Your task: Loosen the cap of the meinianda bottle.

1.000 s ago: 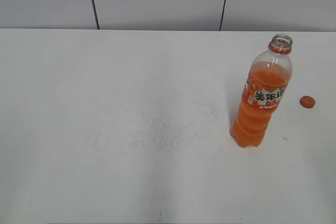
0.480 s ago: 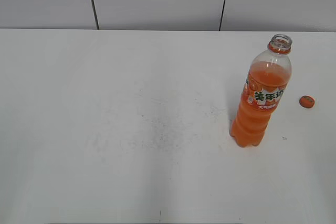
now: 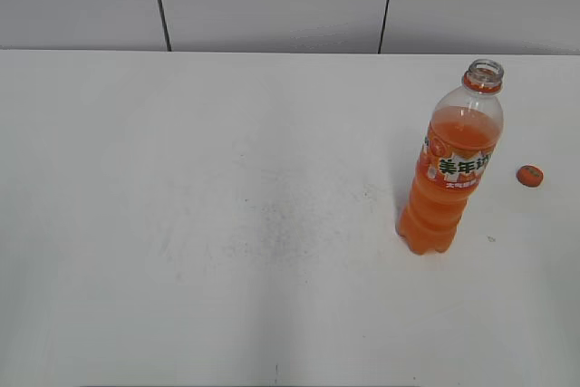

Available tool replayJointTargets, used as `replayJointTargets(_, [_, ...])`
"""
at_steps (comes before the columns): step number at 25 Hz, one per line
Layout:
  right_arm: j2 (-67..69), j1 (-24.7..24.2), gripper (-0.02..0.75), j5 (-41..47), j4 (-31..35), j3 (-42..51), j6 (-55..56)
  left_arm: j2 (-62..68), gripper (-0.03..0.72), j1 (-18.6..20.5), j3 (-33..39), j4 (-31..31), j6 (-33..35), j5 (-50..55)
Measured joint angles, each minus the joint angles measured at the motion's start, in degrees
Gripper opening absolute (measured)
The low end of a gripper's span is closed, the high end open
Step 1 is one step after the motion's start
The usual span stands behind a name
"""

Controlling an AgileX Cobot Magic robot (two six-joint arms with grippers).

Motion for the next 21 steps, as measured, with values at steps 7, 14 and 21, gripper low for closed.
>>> replayJointTargets(7, [0.00,-0.42,0.511,0.00,0.00,0.00,0.00,0.00,0.429,0.00,0.00,-0.05,0.00,0.00])
replayJointTargets(14, [0.00,-0.42,0.511,0.00,0.00,0.00,0.00,0.00,0.425,0.00,0.00,-0.05,0.00,0.00])
replayJointTargets(21, [0.00,-0.42,0.511,0.00,0.00,0.00,0.00,0.00,0.425,0.00,0.00,-0.05,0.00,0.00])
